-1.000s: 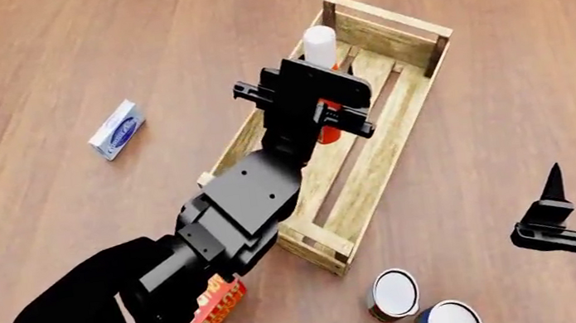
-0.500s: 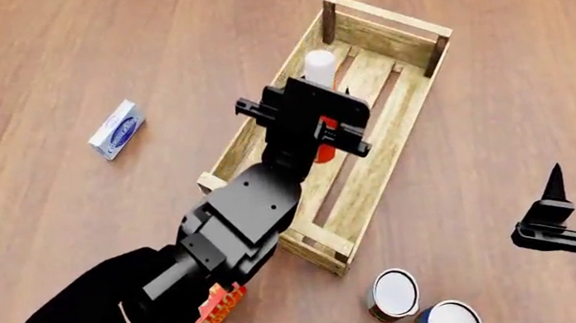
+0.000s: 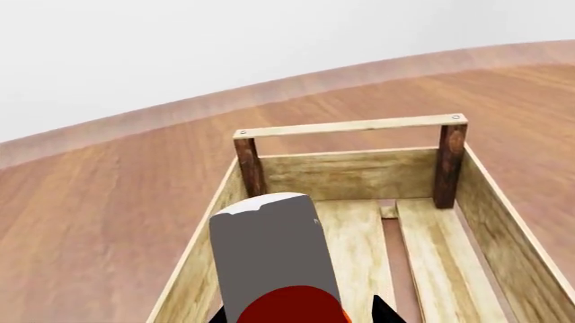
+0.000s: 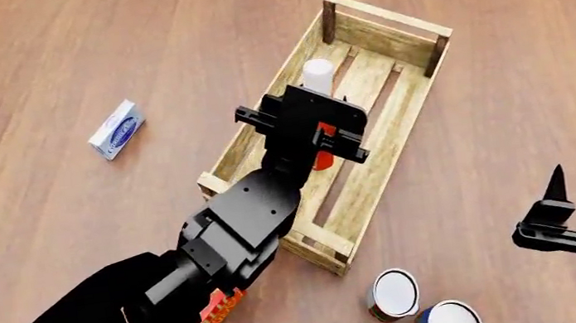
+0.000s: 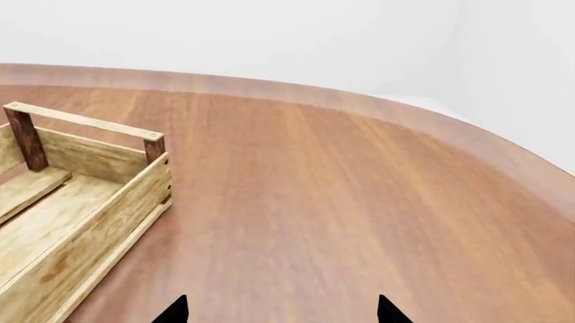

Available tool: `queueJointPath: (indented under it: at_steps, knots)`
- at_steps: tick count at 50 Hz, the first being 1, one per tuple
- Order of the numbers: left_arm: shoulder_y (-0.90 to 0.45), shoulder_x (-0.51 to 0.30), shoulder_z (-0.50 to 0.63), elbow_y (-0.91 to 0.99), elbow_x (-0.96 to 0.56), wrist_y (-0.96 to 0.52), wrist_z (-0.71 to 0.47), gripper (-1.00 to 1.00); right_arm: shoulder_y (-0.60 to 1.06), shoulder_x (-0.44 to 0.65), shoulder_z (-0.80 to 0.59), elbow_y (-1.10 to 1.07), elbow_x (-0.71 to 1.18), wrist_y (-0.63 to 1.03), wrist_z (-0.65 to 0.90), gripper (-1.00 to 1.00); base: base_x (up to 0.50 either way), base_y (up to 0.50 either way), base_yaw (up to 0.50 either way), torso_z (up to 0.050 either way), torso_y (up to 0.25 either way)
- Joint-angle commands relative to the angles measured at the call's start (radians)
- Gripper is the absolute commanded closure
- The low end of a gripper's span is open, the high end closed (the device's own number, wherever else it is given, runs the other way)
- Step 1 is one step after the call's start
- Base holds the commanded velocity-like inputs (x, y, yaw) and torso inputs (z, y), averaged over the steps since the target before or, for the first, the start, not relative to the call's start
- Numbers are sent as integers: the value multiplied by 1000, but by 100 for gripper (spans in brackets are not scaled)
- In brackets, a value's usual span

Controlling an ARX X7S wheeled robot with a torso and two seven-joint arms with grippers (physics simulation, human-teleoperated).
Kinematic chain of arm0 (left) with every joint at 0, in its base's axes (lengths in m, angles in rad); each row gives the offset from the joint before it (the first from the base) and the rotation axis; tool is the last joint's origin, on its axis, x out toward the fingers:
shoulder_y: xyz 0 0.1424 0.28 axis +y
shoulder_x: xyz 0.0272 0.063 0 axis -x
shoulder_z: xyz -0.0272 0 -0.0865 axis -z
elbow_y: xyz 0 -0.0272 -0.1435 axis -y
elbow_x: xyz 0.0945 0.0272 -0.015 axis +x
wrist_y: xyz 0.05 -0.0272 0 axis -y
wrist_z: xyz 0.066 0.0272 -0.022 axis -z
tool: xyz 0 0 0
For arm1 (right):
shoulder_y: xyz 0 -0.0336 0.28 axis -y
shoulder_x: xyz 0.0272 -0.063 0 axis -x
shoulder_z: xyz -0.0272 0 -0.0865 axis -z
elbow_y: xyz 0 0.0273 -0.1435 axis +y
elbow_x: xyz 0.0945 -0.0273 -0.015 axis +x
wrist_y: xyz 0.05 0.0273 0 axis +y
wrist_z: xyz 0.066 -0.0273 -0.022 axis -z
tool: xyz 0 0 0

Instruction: Pick up the ketchup, and put it in the wooden tray.

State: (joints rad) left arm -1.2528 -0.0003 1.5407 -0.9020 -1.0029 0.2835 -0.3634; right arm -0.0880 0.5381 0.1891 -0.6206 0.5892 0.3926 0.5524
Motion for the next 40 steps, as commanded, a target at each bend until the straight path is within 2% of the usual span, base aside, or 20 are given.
queueJointPath:
  at_steps: [1,40]
  knots:
    - [2,0,-4,-8,-22,13,0,100,0,3,-1,-1,4,5,3,-100,0,0,0,0,0]
    - [-3,0,-5,-14,-12,-25,-5,100,0,11,-5,-1,10,8,5,-100,0,0,0,0,0]
